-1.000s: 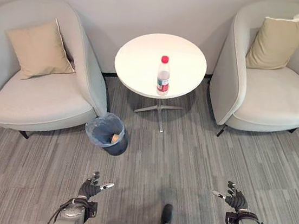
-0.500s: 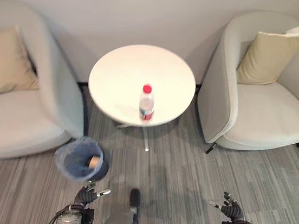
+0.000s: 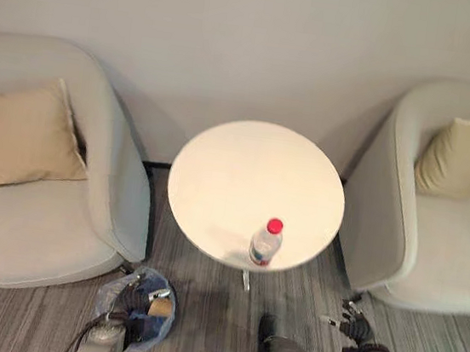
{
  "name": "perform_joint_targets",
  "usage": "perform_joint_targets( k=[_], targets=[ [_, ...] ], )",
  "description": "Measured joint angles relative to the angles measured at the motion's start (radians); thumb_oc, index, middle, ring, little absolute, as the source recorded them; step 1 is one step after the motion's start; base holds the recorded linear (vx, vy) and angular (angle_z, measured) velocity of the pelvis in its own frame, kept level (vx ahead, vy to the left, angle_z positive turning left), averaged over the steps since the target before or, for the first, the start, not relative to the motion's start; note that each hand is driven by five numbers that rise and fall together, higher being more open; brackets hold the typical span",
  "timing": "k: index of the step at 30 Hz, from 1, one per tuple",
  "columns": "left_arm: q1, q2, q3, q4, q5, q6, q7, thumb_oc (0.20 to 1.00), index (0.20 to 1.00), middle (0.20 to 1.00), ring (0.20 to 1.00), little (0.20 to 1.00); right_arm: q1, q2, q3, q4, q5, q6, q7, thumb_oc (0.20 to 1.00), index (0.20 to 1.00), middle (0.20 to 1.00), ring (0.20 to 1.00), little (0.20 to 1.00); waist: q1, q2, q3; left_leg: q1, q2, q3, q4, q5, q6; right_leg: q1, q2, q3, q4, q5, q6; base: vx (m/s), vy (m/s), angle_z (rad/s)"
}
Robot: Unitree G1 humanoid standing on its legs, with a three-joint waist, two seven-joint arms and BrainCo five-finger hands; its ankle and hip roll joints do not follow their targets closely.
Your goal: Gather garbage on tea table into small bin, then transfer packed bag to large trash can.
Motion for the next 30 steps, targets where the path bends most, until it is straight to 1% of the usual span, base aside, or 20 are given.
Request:
perform_joint_targets(
  k=[1, 2, 3, 4, 5, 6, 7, 9, 10, 11, 13, 15, 16, 17, 18, 19, 23, 25, 27, 30],
  targets=[
    [0.004, -0.003, -0.002, 0.005, 0.0, 0.003, -0.005, 1.0, 1.0, 1.0, 1.0, 1.0, -0.012, -0.016, 0.0, -0.02, -0.018, 0.0, -0.001, 1.0, 1.0, 1.0, 1.0, 1.0, 0.006, 0.011, 0.006, -0.009, 0.008, -0.002, 0.022, -0.006, -0.009, 0.02, 0.004, -0.016, -0.037, 0.016, -0.011, 0.01, -0.1, 0.19],
    [0.001, -0.007, -0.001, 0.012, 0.0, 0.006, -0.006, 1.0, 1.0, 1.0, 1.0, 1.0, -0.025, -0.034, 0.0, -0.043, -0.035, -0.001, 0.0, 1.0, 1.0, 1.0, 1.0, 1.0, 0.008, 0.016, 0.018, -0.026, 0.012, 0.002, 0.062, -0.008, -0.014, 0.054, 0.01, -0.02, -0.085, 0.049, -0.036, 0.0, -0.112, 0.08],
    [0.003, -0.011, 0.004, 0.012, 0.004, 0.007, -0.007, 1.0, 1.0, 1.0, 1.0, 1.0, -0.019, -0.073, 0.021, -0.196, -0.1, -0.002, 0.002, 1.0, 1.0, 1.0, 1.0, 1.0, 0.023, -0.011, 0.035, -0.094, 0.032, 0.001, 0.135, -0.031, -0.061, 0.202, 0.02, -0.006, -0.322, 0.152, -0.061, 0.0, -0.074, -0.05],
    [-0.001, -0.011, 0.002, 0.012, 0.005, 0.007, -0.008, 1.0, 1.0, 1.0, 1.0, 1.0, -0.039, -0.078, 0.034, -0.224, -0.113, -0.007, 0.003, 1.0, 1.0, 1.0, 1.0, 1.0, 0.022, -0.01, 0.035, -0.123, 0.069, -0.003, 0.121, -0.019, -0.076, 0.229, 0.033, -0.005, -0.361, 0.154, -0.069, 0.01, -0.082, -0.18],
    [-0.007, -0.012, 0.003, 0.012, 0.015, 0.006, -0.011, 1.0, 1.0, 1.0, 1.0, 1.0, -0.03, -0.119, 0.051, -0.302, -0.168, 0.002, 0.017, 1.0, 1.0, 1.0, 1.0, 1.0, 0.019, -0.001, 0.036, -0.143, 0.107, -0.004, 0.082, 0.016, -0.116, 0.264, 0.048, -0.011, -0.405, 0.165, -0.07, 0.01, -0.058, -0.08],
    [-0.009, -0.014, 0.003, 0.014, 0.039, 0.006, -0.014, 1.0, 1.0, 1.0, 1.0, 1.0, -0.012, -0.209, 0.084, -0.438, -0.223, -0.01, 0.023, 1.0, 1.0, 1.0, 1.0, 1.0, 0.001, 0.005, 0.048, -0.139, 0.132, -0.004, 0.04, 0.067, -0.138, 0.295, 0.054, -0.017, -0.411, 0.161, -0.064, 0.01, -0.031, -0.01],
    [-0.006, -0.015, 0.002, 0.014, 0.039, 0.006, -0.016, 1.0, 1.0, 1.0, 1.0, 1.0, -0.011, -0.225, 0.079, -0.474, -0.25, -0.013, 0.03, 1.0, 1.0, 1.0, 1.0, 1.0, -0.007, 0.006, 0.047, -0.138, 0.134, -0.004, 0.029, 0.084, -0.14, 0.302, 0.054, -0.018, -0.411, 0.15, -0.07, 0.0, 0.0, 0.0],
    [-0.009, -0.018, 0.002, 0.012, 0.039, 0.006, -0.021, 1.0, 1.0, 1.0, 1.0, 1.0, -0.012, -0.241, 0.077, -0.511, -0.286, -0.029, 0.04, 1.0, 1.0, 1.0, 1.0, 1.0, -0.012, 0.005, 0.047, -0.139, 0.137, -0.009, 0.026, 0.095, -0.139, 0.305, 0.055, -0.018, -0.411, 0.149, -0.069, 0.0, 0.0, 0.0],
    [-0.011, -0.02, 0.002, 0.009, 0.04, 0.005, -0.022, 1.0, 1.0, 1.0, 1.0, 1.0, -0.012, -0.241, 0.081, -0.512, -0.315, -0.032, 0.059, 1.0, 1.0, 1.0, 1.0, 1.0, -0.011, 0.013, 0.044, -0.138, 0.136, -0.01, 0.003, 0.11, -0.118, 0.304, 0.054, -0.018, -0.411, 0.147, -0.057, 0.0, 0.0, 0.0],
    [-0.008, -0.02, 0.001, 0.009, 0.041, 0.005, -0.023, 1.0, 1.0, 1.0, 1.0, 1.0, -0.012, -0.252, 0.091, -0.54, -0.325, -0.034, 0.066, 1.0, 1.0, 1.0, 1.0, 1.0, -0.011, 0.019, 0.041, -0.133, 0.132, -0.01, -0.009, 0.119, -0.106, 0.305, 0.05, -0.019, -0.41, 0.146, -0.048, 0.02, 0.001, 0.06],
    [0.001, -0.02, 0.0, 0.009, 0.042, 0.004, -0.024, 1.0, 1.0, 1.0, 1.0, 1.0, -0.029, -0.253, 0.115, -0.562, -0.337, -0.047, 0.078, 1.0, 1.0, 1.0, 1.0, 1.0, -0.01, 0.027, 0.034, -0.119, 0.127, -0.006, -0.026, 0.133, -0.09, 0.314, 0.043, -0.021, -0.409, 0.14, -0.035, 0.02, 0.005, 0.08],
    [0.009, -0.022, -0.001, 0.01, 0.061, 0.004, -0.028, 1.0, 1.0, 1.0, 1.0, 1.0, -0.055, -0.252, 0.143, -0.574, -0.356, -0.057, 0.092, 1.0, 1.0, 1.0, 1.0, 1.0, -0.006, 0.035, 0.028, -0.103, 0.117, -0.008, -0.052, 0.146, -0.092, 0.32, 0.034, -0.024, -0.405, 0.137, -0.02, 0.02, 0.001, 0.16],
    [0.014, -0.028, -0.006, 0.011, 0.062, 0.003, -0.029, 1.0, 1.0, 1.0, 1.0, 1.0, -0.091, -0.246, 0.189, -0.572, -0.373, -0.058, 0.098, 1.0, 1.0, 1.0, 1.0, 1.0, -0.005, 0.044, 0.024, -0.086, 0.112, -0.02, -0.066, 0.158, -0.084, 0.332, 0.03, -0.036, -0.405, 0.135, 0.002, 0.03, -0.003, 0.22],
    [0.014, -0.03, -0.007, 0.011, 0.062, 0.003, -0.029, 1.0, 1.0, 1.0, 1.0, 1.0, -0.098, -0.246, 0.199, -0.572, -0.374, -0.058, 0.098, 1.0, 1.0, 1.0, 1.0, 1.0, -0.004, 0.045, 0.023, -0.082, 0.111, -0.022, -0.07, 0.159, -0.084, 0.335, 0.03, -0.039, -0.406, 0.133, 0.004, 0.02, 0.0, 0.29],
    [0.011, -0.037, -0.012, 0.011, 0.078, 0.002, -0.031, 1.0, 1.0, 1.0, 1.0, 1.0, -0.121, -0.237, 0.222, -0.563, -0.374, -0.07, 0.103, 1.0, 1.0, 1.0, 1.0, 1.0, 0.005, 0.046, 0.022, -0.067, 0.109, -0.027, -0.073, 0.169, -0.072, 0.349, 0.028, -0.047, -0.406, 0.127, 0.008, 0.03, 0.0, 0.14],
    [0.01, -0.042, -0.012, 0.01, 0.078, 0.0, -0.031, 1.0, 1.0, 1.0, 1.0, 1.0, -0.137, -0.225, 0.231, -0.555, -0.374, -0.071, 0.103, 1.0, 1.0, 1.0, 1.0, 1.0, 0.016, 0.047, 0.021, -0.064, 0.109, -0.028, -0.073, 0.169, -0.072, 0.351, 0.028, -0.048, -0.406, 0.124, 0.01, 0.02, -0.004, 0.16],
    [0.013, -0.043, -0.022, 0.01, 0.078, -0.003, -0.033, 1.0, 1.0, 1.0, 1.0, 1.0, -0.195, -0.181, 0.265, -0.494, -0.374, -0.072, 0.101, 1.0, 1.0, 1.0, 1.0, 1.0, 0.024, 0.049, 0.021, -0.067, 0.108, -0.054, -0.073, 0.169, -0.072, 0.362, 0.028, -0.072, -0.406, 0.12, 0.01, 0.01, -0.009, 0.16],
    [0.011, -0.043, -0.031, 0.01, 0.077, -0.006, -0.033, 1.0, 1.0, 1.0, 1.0, 1.0, -0.196, -0.171, 0.277, -0.476, -0.374, -0.072, 0.1, 1.0, 1.0, 1.0, 1.0, 1.0, 0.03, 0.05, 0.022, -0.068, 0.107, -0.065, -0.073, 0.17, -0.074, 0.366, 0.027, -0.084, -0.406, 0.108, 0.012, 0.0, -0.011, 0.23],
    [0.017, -0.043, -0.038, 0.01, 0.077, -0.006, -0.034, 1.0, 1.0, 1.0, 1.0, 1.0, -0.195, -0.159, 0.28, -0.444, -0.375, -0.07, 0.097, 1.0, 1.0, 1.0, 1.0, 1.0, 0.035, 0.054, 0.021, -0.071, 0.106, -0.081, -0.073, 0.162, -0.086, 0.368, 0.027, -0.099, -0.406, 0.106, 0.009, 0.0, -0.009, 0.16],
    [0.045, -0.043, -0.038, 0.01, 0.077, -0.006, -0.034, 1.0, 1.0, 1.0, 1.0, 1.0, -0.195, -0.161, 0.284, -0.432, -0.398, -0.068, 0.097, 1.0, 1.0, 1.0, 1.0, 1.0, 0.039, 0.058, 0.022, -0.073, 0.107, -0.088, -0.077, 0.162, -0.087, 0.37, 0.028, -0.104, -0.405, 0.105, 0.008, -0.03, -0.016, 0.08]
  ],
)
